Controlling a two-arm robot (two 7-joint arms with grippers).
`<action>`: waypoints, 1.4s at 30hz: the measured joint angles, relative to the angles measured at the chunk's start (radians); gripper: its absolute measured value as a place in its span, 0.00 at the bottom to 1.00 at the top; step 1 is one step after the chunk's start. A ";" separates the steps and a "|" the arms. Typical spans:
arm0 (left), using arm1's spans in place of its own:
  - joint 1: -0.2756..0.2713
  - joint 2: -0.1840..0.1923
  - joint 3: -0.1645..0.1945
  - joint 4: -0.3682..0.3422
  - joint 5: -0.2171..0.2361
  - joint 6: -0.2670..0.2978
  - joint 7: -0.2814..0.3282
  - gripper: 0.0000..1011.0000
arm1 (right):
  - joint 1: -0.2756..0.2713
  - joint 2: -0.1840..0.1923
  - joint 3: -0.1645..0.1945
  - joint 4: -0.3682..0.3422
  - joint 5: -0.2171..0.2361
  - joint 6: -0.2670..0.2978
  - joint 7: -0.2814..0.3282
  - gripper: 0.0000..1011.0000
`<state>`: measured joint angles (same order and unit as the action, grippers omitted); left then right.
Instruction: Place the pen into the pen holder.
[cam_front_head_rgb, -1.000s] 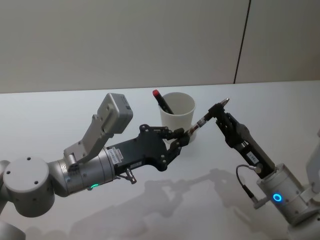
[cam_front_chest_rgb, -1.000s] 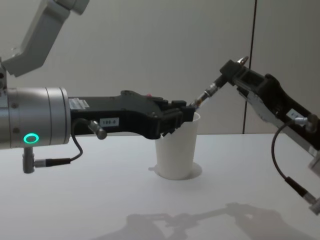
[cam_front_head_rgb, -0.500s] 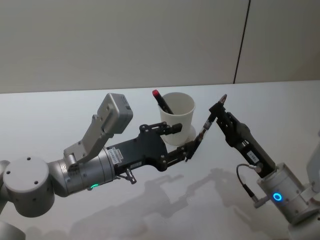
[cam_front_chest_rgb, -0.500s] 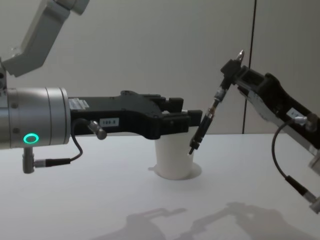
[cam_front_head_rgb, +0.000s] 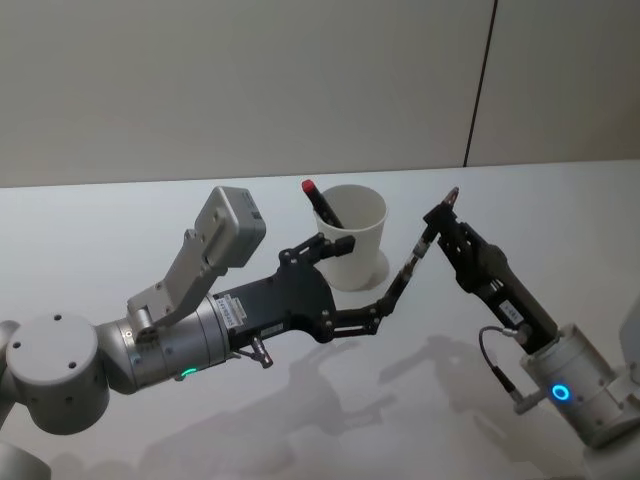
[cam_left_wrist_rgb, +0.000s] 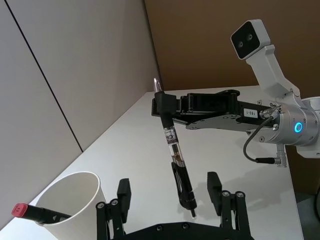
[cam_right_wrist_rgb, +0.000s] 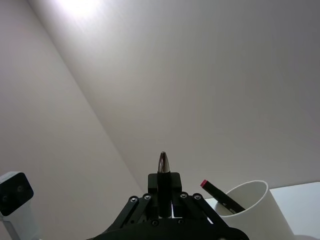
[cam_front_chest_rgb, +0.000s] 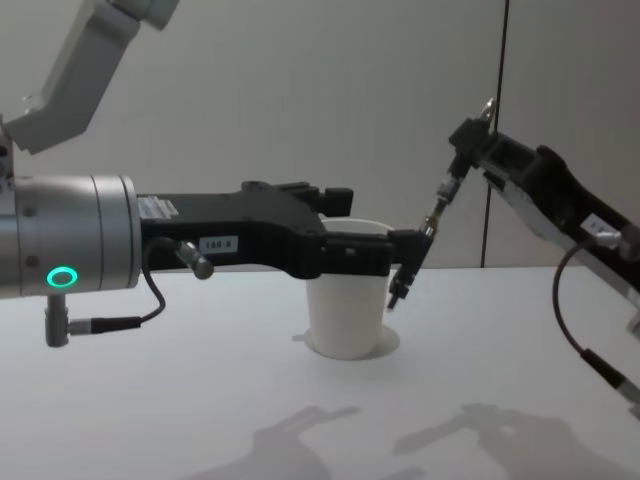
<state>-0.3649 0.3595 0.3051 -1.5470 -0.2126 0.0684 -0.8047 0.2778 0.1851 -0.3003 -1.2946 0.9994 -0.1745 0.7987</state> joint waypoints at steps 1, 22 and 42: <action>0.000 0.000 0.000 0.000 0.000 0.000 0.000 0.97 | 0.000 0.001 0.001 -0.002 -0.003 -0.002 -0.003 0.14; 0.000 0.000 0.000 0.000 0.000 0.000 0.000 0.99 | 0.027 0.033 0.033 -0.055 -0.128 -0.037 -0.087 0.14; 0.000 0.000 0.000 0.000 0.000 0.000 0.000 0.99 | 0.125 0.004 0.033 -0.026 -0.242 -0.064 -0.143 0.14</action>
<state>-0.3650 0.3595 0.3051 -1.5470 -0.2126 0.0684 -0.8044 0.4026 0.1896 -0.2675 -1.3208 0.7575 -0.2388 0.6556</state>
